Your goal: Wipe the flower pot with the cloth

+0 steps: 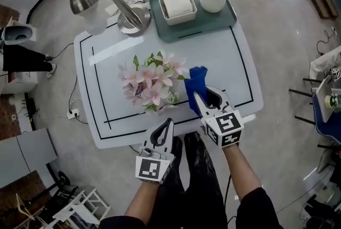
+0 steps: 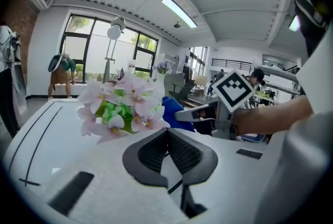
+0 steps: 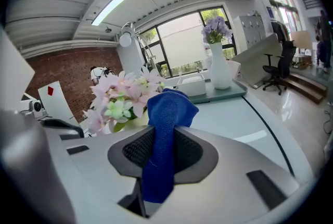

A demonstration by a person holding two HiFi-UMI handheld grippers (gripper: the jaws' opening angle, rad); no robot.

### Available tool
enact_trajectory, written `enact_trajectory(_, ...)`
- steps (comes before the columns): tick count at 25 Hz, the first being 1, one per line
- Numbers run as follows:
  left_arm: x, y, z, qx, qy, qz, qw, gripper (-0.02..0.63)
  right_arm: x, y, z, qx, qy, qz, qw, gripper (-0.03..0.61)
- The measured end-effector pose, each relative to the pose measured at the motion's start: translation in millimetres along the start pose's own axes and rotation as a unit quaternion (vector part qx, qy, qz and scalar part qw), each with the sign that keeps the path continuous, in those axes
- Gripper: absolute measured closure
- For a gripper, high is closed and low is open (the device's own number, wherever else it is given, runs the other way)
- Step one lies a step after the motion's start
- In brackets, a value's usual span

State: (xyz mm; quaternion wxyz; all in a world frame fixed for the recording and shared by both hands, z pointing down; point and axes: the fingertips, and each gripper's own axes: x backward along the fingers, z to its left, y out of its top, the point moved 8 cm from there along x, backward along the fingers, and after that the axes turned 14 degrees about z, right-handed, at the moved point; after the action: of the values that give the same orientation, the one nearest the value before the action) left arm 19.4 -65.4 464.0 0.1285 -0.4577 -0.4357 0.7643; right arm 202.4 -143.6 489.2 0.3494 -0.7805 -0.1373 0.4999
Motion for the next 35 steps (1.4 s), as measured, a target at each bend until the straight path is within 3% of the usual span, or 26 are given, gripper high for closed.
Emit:
enact_trajectory(6,-25.0,-21.8,0.4,-0.034,-0.015,0.034,0.9987,0.608,-54.6,37.0,-37.2,0.050,0.016,0.003,0.999,0.483)
enact_trajectory(10,-30.4,-32.2,-2.0,-0.026,-0.020,0.053,0.9980,0.608,-77.5,64.6,-36.2,0.109,0.078,0.015,0.991,0.483)
enact_trajectory(14,-30.1,-36.4,3.8,-0.012,-0.014,0.059,0.9981,0.607,-96.5,77.1,-21.5,0.125,0.095,0.026,0.987,0.483)
enact_trajectory(20,-29.1,-37.8,13.0,-0.001,-0.003,0.061,0.9981,0.608,-113.2,59.6,-10.3,0.101,0.122,0.062,0.985,0.483)
enact_trajectory(27,-15.1,-45.1,21.1,0.003,0.014,0.051,0.9986,0.609,-96.9,21.1,-9.5,0.032,0.126,0.081,0.988,0.482)
enact_trajectory(35,5.5,-60.9,36.7,-0.004,0.000,0.038,0.9993,0.609,-71.5,-13.8,15.2,0.007,0.092,0.089,0.992,0.483)
